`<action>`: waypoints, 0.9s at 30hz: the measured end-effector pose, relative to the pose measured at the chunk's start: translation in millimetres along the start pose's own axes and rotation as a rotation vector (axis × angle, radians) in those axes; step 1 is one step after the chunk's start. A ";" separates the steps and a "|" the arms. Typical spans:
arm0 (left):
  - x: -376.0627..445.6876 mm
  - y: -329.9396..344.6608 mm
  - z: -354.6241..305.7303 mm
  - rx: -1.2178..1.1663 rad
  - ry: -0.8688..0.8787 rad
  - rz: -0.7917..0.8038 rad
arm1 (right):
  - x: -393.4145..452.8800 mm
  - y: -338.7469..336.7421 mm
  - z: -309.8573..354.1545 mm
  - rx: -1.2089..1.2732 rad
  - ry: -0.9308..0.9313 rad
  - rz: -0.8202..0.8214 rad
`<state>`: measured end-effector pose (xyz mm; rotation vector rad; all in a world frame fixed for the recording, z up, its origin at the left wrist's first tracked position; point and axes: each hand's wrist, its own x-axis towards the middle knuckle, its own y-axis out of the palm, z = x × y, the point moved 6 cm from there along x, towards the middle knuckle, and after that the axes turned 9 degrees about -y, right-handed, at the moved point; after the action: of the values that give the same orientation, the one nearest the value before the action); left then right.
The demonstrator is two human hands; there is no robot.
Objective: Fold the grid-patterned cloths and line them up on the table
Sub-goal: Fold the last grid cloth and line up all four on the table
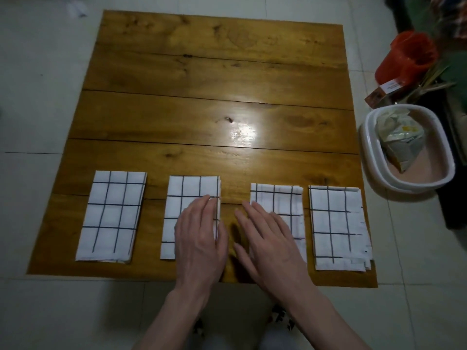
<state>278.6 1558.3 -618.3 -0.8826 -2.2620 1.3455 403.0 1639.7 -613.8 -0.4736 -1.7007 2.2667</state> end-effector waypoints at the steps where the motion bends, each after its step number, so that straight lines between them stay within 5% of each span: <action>1: 2.1 -2.8 9.2 0.008 -0.010 -0.012 | 5.4 5.8 9.5 -0.001 -0.006 0.014; 10: 17.3 -15.6 65.4 0.132 -0.009 0.094 | 59.1 22.2 52.0 -0.041 0.029 0.027; 27: 11.1 -3.8 54.1 0.157 0.068 0.166 | 45.1 31.9 37.9 -0.109 0.037 0.075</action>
<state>237.2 1529.3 -640.9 -1.0631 -2.0379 1.5168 345.8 1615.9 -639.1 -0.6082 -1.8243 2.2092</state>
